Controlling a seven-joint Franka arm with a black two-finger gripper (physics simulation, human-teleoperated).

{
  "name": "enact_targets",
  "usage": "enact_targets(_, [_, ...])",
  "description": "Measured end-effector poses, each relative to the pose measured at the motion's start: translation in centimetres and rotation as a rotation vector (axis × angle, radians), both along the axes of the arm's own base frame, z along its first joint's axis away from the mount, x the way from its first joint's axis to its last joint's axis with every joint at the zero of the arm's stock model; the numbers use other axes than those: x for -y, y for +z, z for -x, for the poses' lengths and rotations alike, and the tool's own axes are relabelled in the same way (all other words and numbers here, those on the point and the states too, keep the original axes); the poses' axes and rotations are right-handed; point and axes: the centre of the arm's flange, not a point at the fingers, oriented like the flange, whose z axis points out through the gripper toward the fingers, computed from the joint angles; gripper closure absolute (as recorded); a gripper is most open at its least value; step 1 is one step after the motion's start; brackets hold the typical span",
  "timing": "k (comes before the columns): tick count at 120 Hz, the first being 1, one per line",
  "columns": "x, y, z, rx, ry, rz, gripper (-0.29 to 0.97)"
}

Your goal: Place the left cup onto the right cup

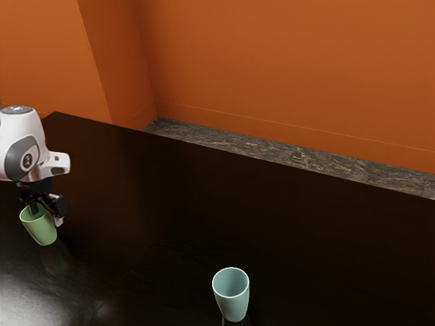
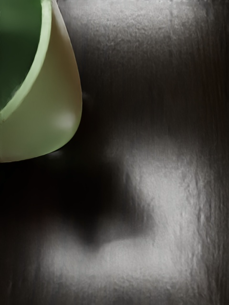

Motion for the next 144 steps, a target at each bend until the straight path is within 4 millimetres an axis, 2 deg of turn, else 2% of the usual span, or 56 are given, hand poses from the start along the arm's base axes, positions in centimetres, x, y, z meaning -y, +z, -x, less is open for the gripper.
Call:
enact_targets(13, [-0.8, -0.7, 0.3, -0.004, 0.017, 0.0, 0.01])
enact_targets(28, [-0.6, -1.4, 0.0, -0.002, 0.017, 0.004, 0.07])
enact_targets(56, [-0.6, -1.5, -0.1, 0.008, 0.019, 0.005, 0.52])
enact_targets(74, [-0.6, -1.6, -0.2, 0.01, 0.018, 0.004, 0.67])
enact_targets(96, [-0.8, -1.6, -0.3, 0.021, 0.028, 0.005, 0.75])
enact_targets(122, [-0.7, -1.1, -0.5, 0.032, 0.031, 0.003, 0.77])
enact_targets(132, [-0.2, 0.0, -1.2, 0.042, 0.024, 0.002, 0.77])
enact_targets(144, [1.5, 1.9, -3.1, 0.056, -0.011, -0.003, 0.77])
